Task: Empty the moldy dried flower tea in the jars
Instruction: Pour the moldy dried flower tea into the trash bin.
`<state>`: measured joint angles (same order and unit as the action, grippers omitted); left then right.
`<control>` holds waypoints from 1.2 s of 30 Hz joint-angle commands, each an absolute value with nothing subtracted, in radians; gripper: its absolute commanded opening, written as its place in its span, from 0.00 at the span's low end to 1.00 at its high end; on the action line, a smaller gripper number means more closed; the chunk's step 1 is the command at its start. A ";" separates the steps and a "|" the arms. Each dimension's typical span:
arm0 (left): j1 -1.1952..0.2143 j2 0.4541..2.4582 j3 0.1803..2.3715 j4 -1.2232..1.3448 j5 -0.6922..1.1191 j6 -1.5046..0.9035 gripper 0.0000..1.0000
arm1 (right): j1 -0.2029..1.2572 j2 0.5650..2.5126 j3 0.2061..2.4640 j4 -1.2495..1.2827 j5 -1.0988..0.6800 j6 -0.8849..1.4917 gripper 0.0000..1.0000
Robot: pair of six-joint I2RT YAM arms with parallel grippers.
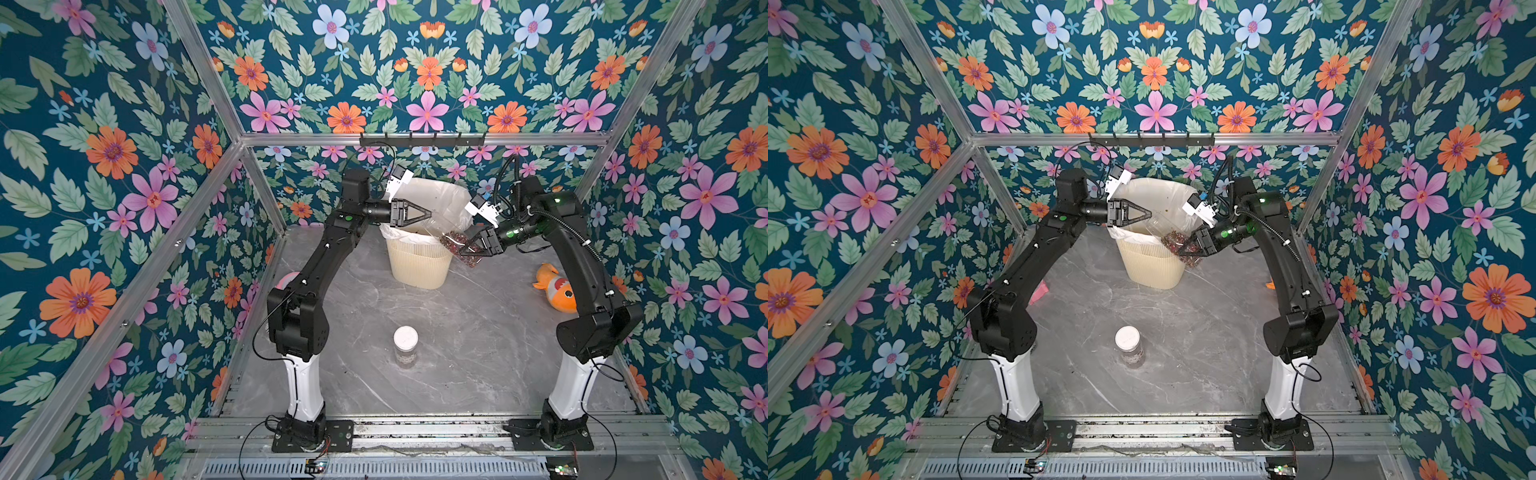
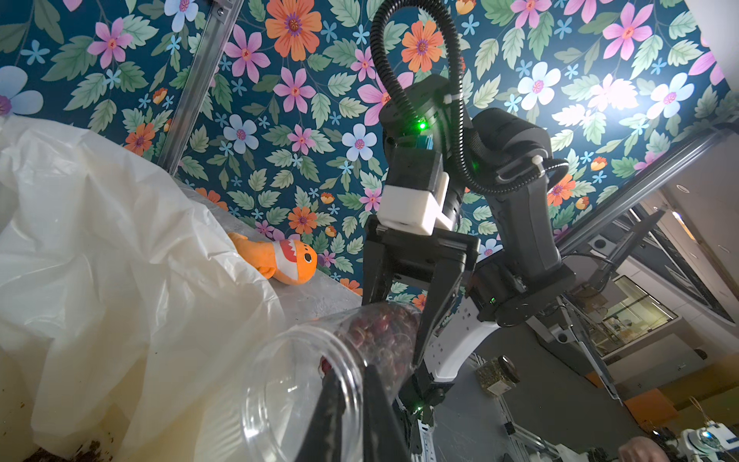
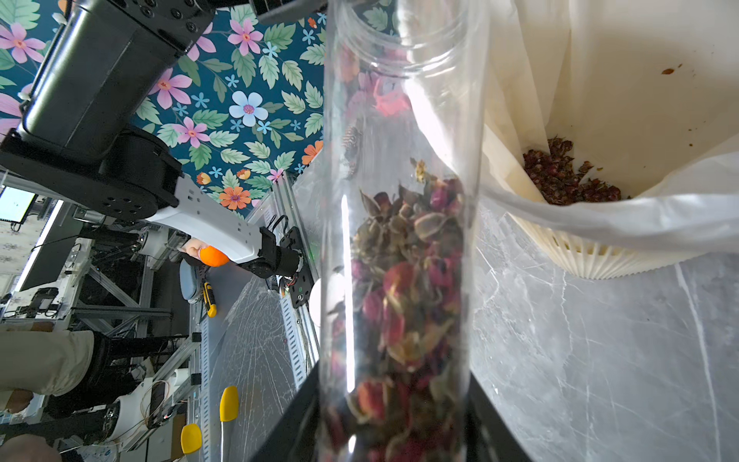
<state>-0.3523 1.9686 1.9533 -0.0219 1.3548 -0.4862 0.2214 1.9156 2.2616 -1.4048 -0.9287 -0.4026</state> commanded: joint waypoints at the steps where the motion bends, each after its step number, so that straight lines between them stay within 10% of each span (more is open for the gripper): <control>1: -0.354 1.967 1.950 0.023 1.334 -0.496 0.11 | 0.227 1.902 2.256 -1.372 -1.051 -0.445 0.39; 8: -0.355 1.944 1.896 0.047 1.400 -0.505 0.28 | 0.223 1.900 2.268 -1.384 -1.048 -0.444 0.39; 23: -0.372 1.843 1.671 0.212 1.515 -0.578 0.20 | 0.223 1.901 2.244 -1.499 -0.981 -0.584 0.39; 36: -0.394 1.961 1.636 1.291 1.593 -1.499 0.00 | 0.224 1.883 2.229 -1.486 -0.974 -0.585 0.39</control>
